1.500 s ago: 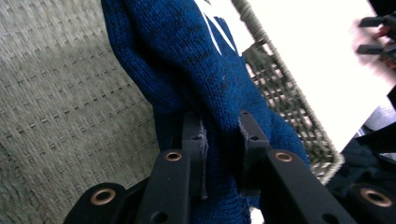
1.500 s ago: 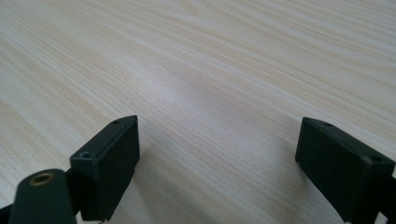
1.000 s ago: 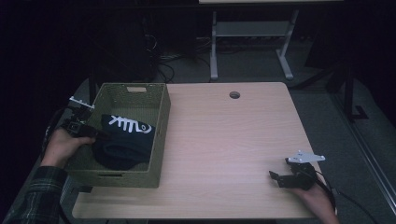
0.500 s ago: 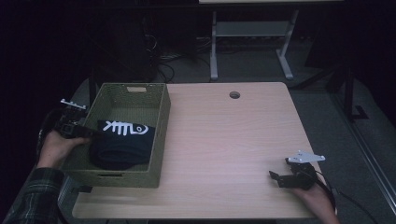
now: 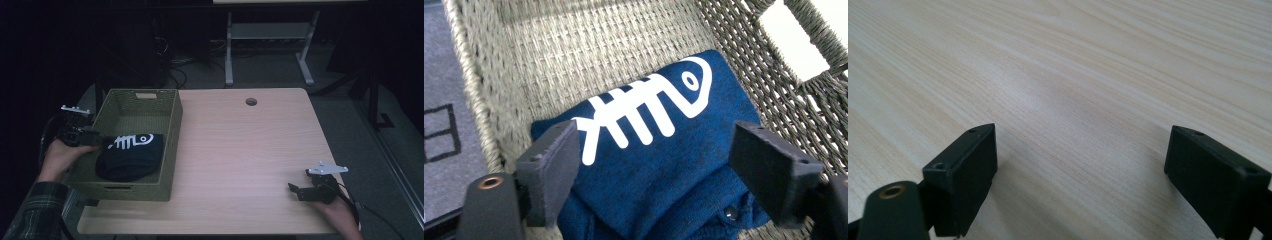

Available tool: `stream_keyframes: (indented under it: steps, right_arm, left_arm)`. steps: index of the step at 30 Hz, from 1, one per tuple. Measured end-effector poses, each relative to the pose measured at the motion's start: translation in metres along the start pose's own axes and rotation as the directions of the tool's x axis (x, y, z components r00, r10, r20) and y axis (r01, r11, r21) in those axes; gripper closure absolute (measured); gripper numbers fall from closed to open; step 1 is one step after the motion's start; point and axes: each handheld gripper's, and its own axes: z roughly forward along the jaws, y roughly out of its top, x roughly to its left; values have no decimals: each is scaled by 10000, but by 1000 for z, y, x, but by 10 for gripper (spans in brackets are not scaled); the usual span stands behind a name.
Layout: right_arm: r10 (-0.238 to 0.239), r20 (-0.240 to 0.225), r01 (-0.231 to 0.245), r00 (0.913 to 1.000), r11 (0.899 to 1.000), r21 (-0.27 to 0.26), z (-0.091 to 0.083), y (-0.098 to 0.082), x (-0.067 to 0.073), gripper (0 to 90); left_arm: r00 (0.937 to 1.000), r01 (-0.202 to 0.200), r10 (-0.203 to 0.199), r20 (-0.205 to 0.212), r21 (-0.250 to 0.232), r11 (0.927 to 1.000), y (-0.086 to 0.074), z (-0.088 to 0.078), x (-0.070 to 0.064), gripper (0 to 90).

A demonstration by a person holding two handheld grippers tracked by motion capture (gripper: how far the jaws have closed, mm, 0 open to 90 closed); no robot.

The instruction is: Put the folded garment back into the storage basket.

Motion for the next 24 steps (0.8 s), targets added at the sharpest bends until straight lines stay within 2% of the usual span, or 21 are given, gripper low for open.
stream_keyframes:
  steps: [4, 11, 24]
  right_arm:
    - [2, 1, -2, 10000, 10000, 1, 0, 0, 0, 132]
    - [-1, -6, 1, 10000, 10000, -1, 0, 0, 0, 132]
    - [-7, -5, 7, 10000, 10000, -3, 0, 0, 0, 133]
  left_arm:
    - [9999, -162, 161, -59, -113, 9998, 3, 2, -9, 147]
    - [9989, -408, 422, 223, -569, 9975, 7, 7, -28, 135]
    - [9908, -1097, 1168, 681, -1009, 9888, 21, 21, -70, 136]
